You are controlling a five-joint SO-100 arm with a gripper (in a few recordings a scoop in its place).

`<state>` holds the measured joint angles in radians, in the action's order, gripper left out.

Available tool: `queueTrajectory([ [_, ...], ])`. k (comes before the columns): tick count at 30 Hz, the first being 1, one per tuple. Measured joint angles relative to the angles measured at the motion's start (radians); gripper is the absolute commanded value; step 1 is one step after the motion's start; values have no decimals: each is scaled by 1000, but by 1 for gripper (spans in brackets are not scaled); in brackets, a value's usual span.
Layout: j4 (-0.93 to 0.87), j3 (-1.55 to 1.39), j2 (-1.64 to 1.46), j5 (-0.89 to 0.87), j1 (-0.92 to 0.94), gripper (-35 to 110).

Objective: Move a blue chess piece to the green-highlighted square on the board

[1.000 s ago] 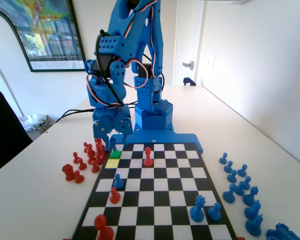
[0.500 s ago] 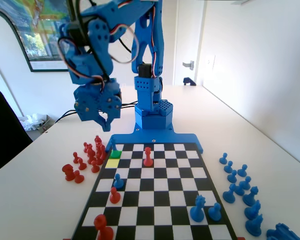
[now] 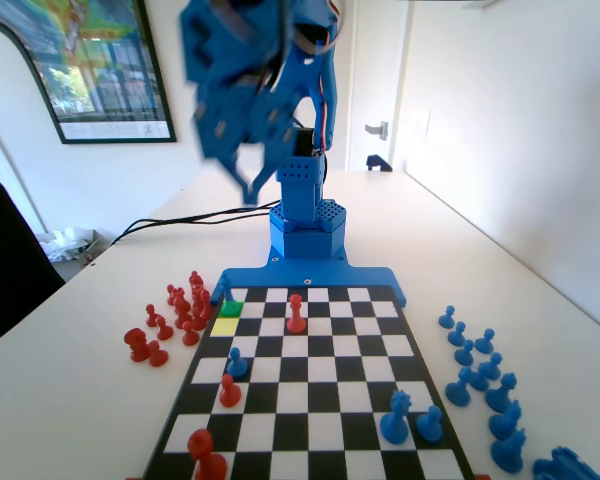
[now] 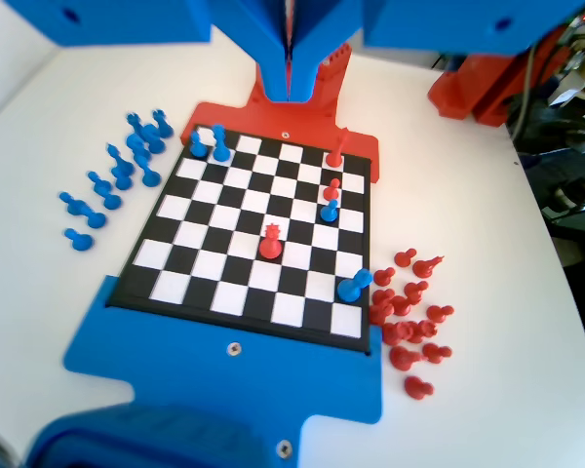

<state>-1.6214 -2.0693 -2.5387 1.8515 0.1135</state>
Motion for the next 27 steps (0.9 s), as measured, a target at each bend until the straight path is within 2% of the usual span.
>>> queueTrajectory([
  [11,-75,-43,-370,-132,-132,1],
  [21,17,-104,-442,-144,-137,1],
  [27,32,-123,-489,-144,-120,7],
])
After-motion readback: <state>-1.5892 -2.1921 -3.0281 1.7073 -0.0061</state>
